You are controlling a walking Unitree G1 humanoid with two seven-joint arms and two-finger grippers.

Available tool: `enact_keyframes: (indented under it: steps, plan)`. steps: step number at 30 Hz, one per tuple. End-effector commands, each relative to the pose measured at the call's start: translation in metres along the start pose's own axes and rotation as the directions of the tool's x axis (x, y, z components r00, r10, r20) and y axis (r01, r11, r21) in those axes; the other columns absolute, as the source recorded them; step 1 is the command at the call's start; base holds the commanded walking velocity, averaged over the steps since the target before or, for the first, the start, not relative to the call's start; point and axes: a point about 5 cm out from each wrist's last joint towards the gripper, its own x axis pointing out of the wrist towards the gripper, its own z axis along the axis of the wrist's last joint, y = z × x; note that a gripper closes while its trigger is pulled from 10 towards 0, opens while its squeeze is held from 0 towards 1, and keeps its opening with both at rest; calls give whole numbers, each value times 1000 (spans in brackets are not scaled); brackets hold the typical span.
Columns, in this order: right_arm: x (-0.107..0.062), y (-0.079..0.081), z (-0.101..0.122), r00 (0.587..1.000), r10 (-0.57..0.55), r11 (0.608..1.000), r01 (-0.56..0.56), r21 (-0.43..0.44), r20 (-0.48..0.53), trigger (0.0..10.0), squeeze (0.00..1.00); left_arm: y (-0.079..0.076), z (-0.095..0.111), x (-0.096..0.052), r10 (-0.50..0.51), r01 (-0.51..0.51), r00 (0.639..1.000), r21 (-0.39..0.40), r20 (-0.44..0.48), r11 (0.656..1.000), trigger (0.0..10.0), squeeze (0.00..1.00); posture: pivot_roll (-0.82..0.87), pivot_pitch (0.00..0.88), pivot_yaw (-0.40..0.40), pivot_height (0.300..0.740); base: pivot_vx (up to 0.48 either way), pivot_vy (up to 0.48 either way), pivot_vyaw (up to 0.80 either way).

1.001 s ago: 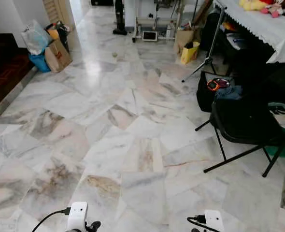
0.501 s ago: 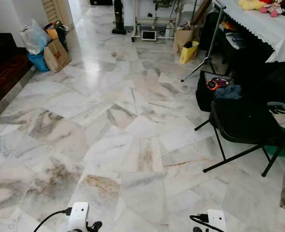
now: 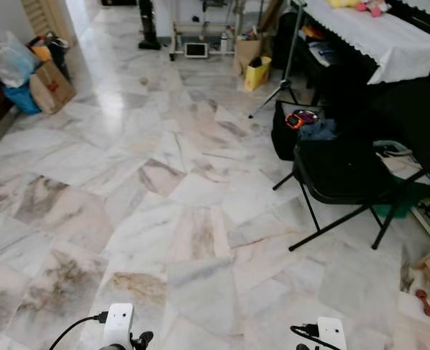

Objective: Hang keys on a hook

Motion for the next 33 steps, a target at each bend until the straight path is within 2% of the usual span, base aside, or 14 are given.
enact_keyframes:
  steps: [1,6,22,26,31,33]
  plan:
    - [0,-1,0,1000,1,1000,-1,-5,-3,10000,0,0,0,0,0,0,1000,10,3,1000,10000,0,3,0,-37,740,0,0,-563]
    - [0,-1,3,1000,-1,1000,1,-6,0,10000,0,1,0,0,4,-4,1000,-4,14,1000,10000,0,2,0,-38,740,0,0,-563]
    - [0,-2,5,1000,-15,1000,15,-13,0,10000,0,-1,-2,0,-16,16,1000,42,1,999,10000,0,2,0,-37,740,0,0,-561]
    - [0,-2,4,1000,-16,1000,16,-12,-1,10000,0,-2,-1,0,-16,16,1000,61,3,998,10000,0,3,0,-38,740,0,-462,-561]
    - [0,-2,4,1000,-16,1000,16,-13,0,10000,0,-2,-1,0,-19,19,1000,50,0,999,10000,0,6,0,-39,740,0,0,-557]
    - [1,-1,4,1000,-13,1000,13,-11,2,10000,0,-3,-1,0,-29,29,1000,95,-1,995,10000,0,6,0,-38,740,0,-442,-559]
